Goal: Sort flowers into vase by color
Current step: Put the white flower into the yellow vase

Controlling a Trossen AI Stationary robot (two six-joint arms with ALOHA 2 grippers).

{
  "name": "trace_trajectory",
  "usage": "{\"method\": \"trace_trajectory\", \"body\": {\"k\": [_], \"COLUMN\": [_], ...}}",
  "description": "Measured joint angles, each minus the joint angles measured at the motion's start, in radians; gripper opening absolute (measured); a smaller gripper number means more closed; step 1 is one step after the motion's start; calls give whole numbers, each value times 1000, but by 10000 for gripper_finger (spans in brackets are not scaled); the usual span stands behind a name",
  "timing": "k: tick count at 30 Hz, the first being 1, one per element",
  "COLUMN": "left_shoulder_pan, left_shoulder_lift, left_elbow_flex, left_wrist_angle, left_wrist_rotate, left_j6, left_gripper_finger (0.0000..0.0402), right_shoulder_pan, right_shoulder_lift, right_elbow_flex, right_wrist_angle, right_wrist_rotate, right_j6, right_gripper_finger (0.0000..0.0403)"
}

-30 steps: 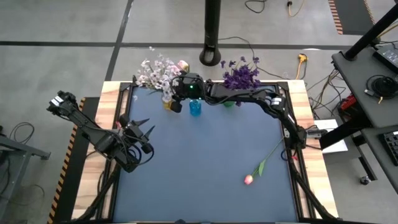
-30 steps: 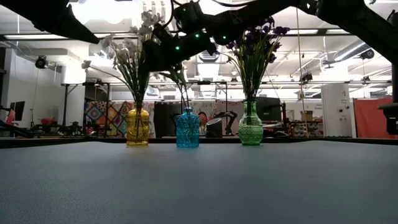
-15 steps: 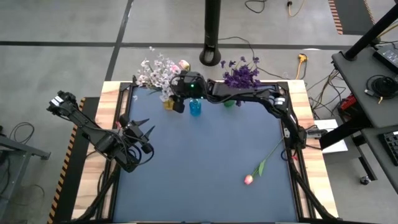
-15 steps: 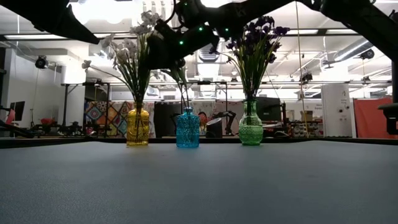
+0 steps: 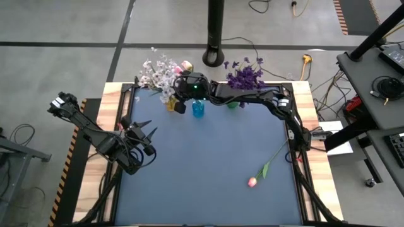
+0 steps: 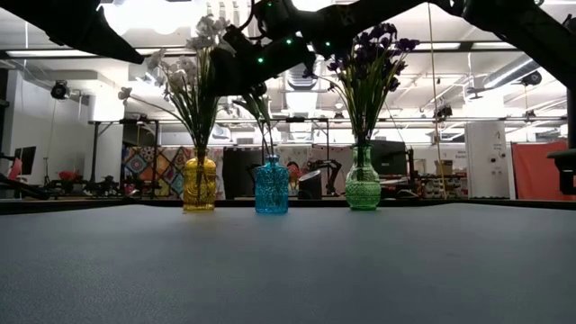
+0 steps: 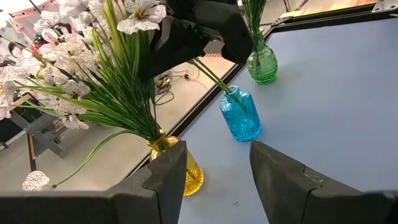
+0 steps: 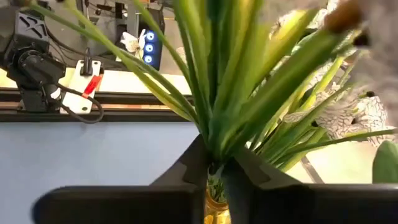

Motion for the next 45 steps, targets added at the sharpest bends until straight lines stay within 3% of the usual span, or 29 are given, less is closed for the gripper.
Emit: {"method": "trace_trajectory", "body": {"k": [36, 45], "left_shoulder_pan": [0, 0], "left_shoulder_lift": [0, 0], "left_elbow_flex": [0, 0], "left_wrist_angle": [1, 1], "left_wrist_rotate": [0, 0], "left_j6": [-7, -7], "left_gripper_finger": [160, 160], "right_shoulder_pan": [1, 1], "right_shoulder_lift": [71, 72], "right_elbow_flex": [0, -2], "right_wrist_angle": [38, 25], "right_wrist_rotate": [14, 24], "right_j6": [19, 15], "right_gripper_finger": [19, 78]}}
